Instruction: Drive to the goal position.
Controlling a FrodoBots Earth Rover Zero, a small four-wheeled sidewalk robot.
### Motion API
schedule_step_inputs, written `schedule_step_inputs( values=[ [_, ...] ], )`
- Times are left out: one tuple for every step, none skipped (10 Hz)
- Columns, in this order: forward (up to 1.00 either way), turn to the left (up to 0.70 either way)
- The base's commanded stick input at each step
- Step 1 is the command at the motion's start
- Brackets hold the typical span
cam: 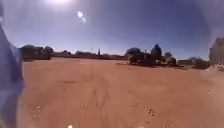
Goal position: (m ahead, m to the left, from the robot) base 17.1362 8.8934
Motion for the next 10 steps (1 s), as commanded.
schedule_step_inputs(
  values=[
    [0.7, 0.0],
    [0.7, 0.0],
    [0.7, 0.0],
    [0.7, 0.0],
    [0.7, 0.0],
    [0.7, 0.0],
    [0.7, 0.0],
    [0.7, 0.0],
    [0.7, 0.0],
    [0.7, 0.0]
  ],
)
